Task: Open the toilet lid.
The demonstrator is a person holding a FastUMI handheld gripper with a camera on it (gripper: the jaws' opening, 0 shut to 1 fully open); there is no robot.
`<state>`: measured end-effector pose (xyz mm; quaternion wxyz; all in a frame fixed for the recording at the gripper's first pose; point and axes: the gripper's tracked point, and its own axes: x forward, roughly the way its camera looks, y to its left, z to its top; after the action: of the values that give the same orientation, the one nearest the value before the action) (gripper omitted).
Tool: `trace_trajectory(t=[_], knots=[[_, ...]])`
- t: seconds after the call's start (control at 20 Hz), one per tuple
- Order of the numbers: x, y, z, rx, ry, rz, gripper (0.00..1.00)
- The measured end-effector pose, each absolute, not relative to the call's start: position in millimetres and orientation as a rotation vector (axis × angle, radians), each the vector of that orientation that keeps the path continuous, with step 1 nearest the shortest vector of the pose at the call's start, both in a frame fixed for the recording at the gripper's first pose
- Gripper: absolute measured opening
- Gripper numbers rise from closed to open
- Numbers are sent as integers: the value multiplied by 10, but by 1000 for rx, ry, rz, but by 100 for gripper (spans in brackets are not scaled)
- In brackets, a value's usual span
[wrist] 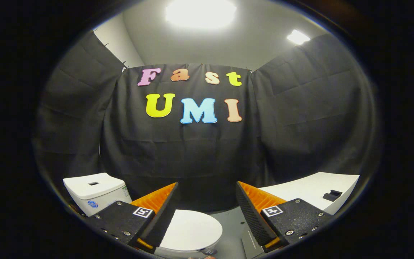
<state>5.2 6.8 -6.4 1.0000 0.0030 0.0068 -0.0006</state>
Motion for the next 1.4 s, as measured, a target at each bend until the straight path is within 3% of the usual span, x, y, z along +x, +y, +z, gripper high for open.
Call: trace_trajectory(t=[0.85, 1.4], knots=[[56, -106, -225, 225, 54, -86, 95], [8, -123, -778, 474, 201, -250, 96]])
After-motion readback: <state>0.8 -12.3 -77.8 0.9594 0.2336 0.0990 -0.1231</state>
